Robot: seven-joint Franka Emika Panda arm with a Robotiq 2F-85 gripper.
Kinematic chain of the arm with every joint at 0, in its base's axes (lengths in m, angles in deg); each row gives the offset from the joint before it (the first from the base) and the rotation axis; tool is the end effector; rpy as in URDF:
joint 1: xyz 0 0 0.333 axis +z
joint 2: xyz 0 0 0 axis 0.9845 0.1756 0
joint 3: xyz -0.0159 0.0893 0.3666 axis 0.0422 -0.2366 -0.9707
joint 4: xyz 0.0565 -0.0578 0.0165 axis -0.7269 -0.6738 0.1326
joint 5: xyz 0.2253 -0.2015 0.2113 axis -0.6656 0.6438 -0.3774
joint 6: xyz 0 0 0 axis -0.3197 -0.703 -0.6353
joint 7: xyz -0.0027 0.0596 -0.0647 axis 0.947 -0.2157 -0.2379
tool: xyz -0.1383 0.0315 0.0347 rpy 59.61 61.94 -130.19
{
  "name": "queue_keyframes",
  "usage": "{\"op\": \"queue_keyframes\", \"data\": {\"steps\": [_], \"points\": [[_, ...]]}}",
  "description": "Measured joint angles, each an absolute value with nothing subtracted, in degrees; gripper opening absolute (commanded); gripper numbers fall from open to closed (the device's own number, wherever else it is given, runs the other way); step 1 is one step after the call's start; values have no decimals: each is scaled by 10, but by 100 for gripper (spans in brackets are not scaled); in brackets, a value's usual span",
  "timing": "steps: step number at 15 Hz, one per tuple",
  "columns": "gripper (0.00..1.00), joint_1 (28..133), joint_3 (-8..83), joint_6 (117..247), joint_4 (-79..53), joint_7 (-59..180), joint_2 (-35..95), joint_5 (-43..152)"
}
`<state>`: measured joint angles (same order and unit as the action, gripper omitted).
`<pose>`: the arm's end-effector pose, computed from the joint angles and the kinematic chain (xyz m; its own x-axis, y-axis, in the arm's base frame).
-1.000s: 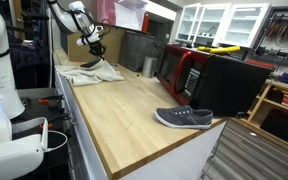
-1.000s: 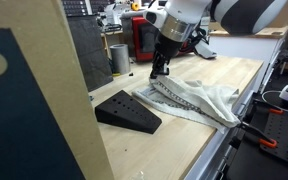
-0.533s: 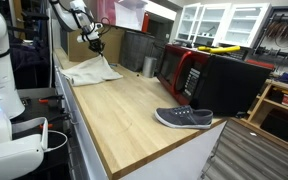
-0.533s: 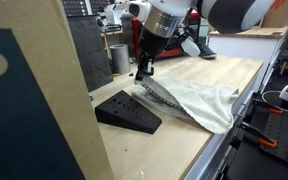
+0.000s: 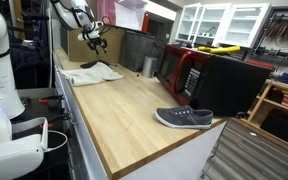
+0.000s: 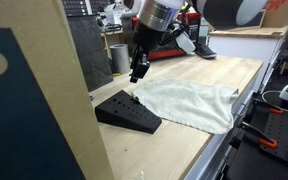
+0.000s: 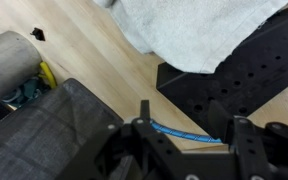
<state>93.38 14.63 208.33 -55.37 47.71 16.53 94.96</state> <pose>0.4405 0.3071 0.3954 0.5033 0.7816 0.3684 0.6972 -0.6192 0.3612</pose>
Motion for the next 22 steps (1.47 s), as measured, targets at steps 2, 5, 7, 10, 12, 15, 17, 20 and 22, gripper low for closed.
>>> {"op": "queue_keyframes", "data": {"steps": [2, 5, 7, 10, 12, 15, 17, 20, 22], "points": [[100, 928, 154, 2103, -562, 514, 163, 885], [100, 917, 178, 2140, -588, 614, 164, 738], [100, 894, 177, 2153, -605, 689, 168, 631], [100, 856, 162, 2155, -611, 798, 182, 473], [100, 834, 155, 2149, -608, 871, 184, 374], [100, 804, 156, 2134, -602, 939, 183, 285], [100, 786, 161, 2120, -597, 960, 183, 254], [100, 766, 166, 2101, -594, 989, 185, 215], [100, 757, 166, 2092, -592, 1008, 192, 187]]}}
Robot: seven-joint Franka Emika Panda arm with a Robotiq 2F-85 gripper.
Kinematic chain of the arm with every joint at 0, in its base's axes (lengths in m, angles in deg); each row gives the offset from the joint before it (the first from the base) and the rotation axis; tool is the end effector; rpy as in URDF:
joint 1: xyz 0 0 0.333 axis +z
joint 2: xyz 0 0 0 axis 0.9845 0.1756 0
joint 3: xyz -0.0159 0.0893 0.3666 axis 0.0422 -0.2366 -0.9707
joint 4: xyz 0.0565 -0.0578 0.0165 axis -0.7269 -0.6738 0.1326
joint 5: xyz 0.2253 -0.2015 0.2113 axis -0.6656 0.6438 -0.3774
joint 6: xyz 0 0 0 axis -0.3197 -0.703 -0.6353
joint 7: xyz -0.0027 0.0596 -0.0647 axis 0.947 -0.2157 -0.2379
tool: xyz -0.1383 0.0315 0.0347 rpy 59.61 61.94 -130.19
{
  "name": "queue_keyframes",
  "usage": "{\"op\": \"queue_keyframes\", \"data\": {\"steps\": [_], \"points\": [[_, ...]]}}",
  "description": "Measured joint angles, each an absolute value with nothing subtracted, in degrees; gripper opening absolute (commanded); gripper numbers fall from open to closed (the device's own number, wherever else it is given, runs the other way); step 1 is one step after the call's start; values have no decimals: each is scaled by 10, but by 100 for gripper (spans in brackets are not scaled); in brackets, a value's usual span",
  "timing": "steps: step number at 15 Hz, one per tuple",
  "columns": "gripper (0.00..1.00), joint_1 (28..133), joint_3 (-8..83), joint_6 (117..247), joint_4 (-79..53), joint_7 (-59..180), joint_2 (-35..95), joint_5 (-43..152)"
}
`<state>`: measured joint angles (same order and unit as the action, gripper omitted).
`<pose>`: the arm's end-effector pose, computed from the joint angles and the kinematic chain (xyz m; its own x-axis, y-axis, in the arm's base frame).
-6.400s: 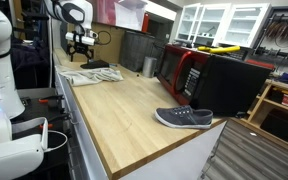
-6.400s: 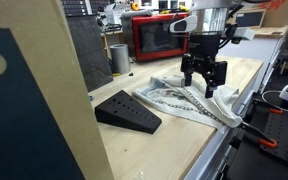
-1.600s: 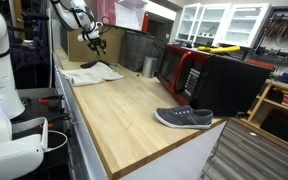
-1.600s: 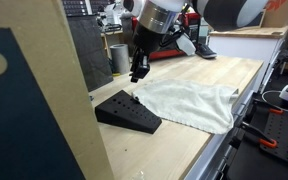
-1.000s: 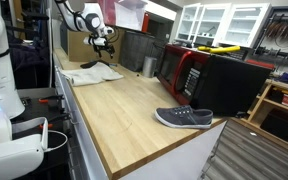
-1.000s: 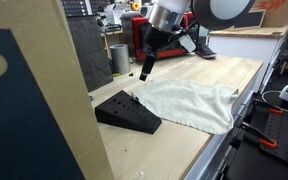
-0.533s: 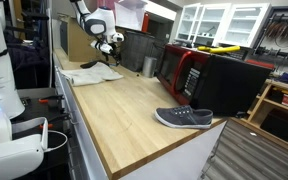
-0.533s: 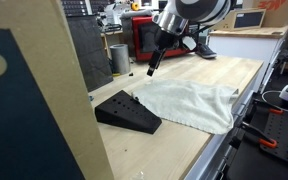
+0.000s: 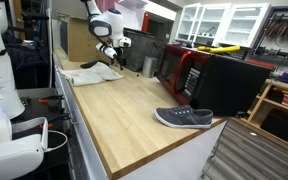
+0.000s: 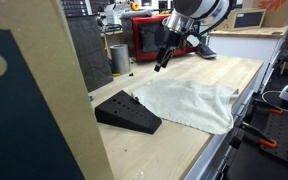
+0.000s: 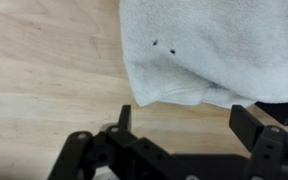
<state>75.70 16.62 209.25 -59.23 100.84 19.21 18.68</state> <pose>0.5123 0.0927 0.3466 0.8923 0.2550 0.3724 0.3319 -0.9299 -0.1585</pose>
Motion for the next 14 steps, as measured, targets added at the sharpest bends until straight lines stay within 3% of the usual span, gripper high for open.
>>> {"op": "queue_keyframes", "data": {"steps": [14], "points": [[100, 676, 162, 2022, -538, 1190, 271, -28]]}}
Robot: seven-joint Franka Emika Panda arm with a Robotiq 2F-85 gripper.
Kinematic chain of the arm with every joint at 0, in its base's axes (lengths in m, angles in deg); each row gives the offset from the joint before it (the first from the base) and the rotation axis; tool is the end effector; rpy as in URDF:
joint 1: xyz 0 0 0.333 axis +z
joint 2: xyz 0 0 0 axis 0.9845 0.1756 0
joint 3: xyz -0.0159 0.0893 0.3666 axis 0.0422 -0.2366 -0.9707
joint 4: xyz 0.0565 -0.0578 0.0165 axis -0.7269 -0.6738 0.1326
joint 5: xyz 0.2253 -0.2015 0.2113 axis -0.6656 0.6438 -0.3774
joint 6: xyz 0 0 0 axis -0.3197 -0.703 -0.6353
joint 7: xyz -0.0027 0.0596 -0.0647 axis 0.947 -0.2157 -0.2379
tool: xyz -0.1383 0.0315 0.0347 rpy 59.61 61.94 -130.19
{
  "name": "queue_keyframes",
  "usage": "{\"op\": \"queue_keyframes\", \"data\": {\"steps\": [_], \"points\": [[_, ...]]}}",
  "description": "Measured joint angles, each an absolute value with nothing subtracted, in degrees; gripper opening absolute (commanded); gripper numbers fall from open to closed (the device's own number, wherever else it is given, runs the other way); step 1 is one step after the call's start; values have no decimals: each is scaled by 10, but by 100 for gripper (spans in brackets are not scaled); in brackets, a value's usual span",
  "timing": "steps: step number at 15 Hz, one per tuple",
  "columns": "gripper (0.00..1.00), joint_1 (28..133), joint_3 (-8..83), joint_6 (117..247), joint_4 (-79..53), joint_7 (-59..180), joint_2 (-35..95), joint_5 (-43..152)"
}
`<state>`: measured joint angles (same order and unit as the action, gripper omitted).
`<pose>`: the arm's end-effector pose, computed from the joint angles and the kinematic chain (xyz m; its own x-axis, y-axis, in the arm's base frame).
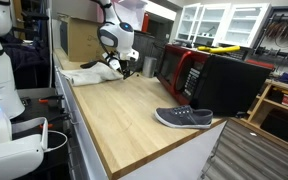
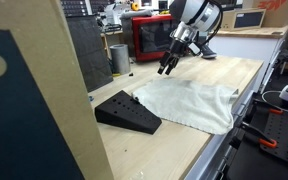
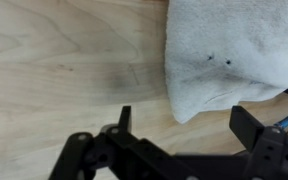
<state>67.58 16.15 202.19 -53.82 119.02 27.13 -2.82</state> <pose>0.5371 0.0309 0.2976 0.9376 0.0823 0.3378 0.2150 -0.9007 -0.3775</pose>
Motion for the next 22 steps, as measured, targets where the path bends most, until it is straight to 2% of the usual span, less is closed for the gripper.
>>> {"op": "queue_keyframes", "data": {"steps": [3, 4, 6, 12, 15, 22], "points": [[100, 675, 154, 2011, -526, 1204, 294, -55], [75, 675, 150, 2011, -521, 1204, 302, -59], [66, 675, 145, 2011, -512, 1204, 316, -63], [19, 669, 134, 1995, -495, 1206, 334, -82], [0, 679, 151, 1978, -493, 1222, 333, -99], [2, 732, 225, 1964, -495, 1239, 314, -99]]}}
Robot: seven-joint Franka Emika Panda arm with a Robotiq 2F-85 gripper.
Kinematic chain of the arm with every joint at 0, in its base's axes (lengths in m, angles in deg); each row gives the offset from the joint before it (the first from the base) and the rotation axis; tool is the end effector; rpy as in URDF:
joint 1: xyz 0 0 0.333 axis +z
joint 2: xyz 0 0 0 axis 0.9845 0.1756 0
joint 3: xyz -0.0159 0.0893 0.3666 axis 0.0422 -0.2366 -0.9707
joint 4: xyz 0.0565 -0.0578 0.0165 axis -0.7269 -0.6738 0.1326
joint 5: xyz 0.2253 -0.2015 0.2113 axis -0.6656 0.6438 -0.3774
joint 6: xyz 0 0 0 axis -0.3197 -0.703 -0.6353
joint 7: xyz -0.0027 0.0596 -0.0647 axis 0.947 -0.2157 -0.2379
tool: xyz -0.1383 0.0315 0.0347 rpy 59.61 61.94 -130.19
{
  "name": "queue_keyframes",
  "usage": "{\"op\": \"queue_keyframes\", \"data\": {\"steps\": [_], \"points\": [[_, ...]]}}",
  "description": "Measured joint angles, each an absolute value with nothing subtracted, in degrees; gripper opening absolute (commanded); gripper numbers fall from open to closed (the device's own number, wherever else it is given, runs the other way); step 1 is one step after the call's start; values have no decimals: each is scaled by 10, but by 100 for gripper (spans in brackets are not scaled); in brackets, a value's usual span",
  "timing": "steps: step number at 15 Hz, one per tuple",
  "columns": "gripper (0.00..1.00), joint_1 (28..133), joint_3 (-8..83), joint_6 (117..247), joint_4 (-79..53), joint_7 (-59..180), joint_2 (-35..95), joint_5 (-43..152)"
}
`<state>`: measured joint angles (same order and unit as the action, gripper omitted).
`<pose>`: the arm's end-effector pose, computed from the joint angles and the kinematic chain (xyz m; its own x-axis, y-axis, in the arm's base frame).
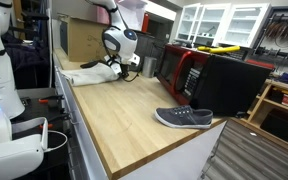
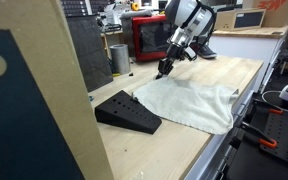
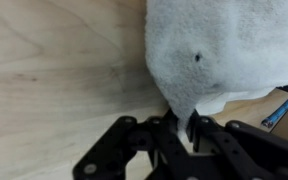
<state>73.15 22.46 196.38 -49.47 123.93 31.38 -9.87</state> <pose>0.5545 0.0393 0.2769 0.9466 0.0567 0.3174 0.2101 -0.8552 -0.4739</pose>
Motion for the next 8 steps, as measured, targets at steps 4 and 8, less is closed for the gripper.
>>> {"op": "queue_keyframes", "data": {"steps": [4, 8], "points": [[2, 749, 260, 1973, -506, 1238, 279, -61], [2, 752, 289, 1991, -527, 1235, 240, -13]]}}
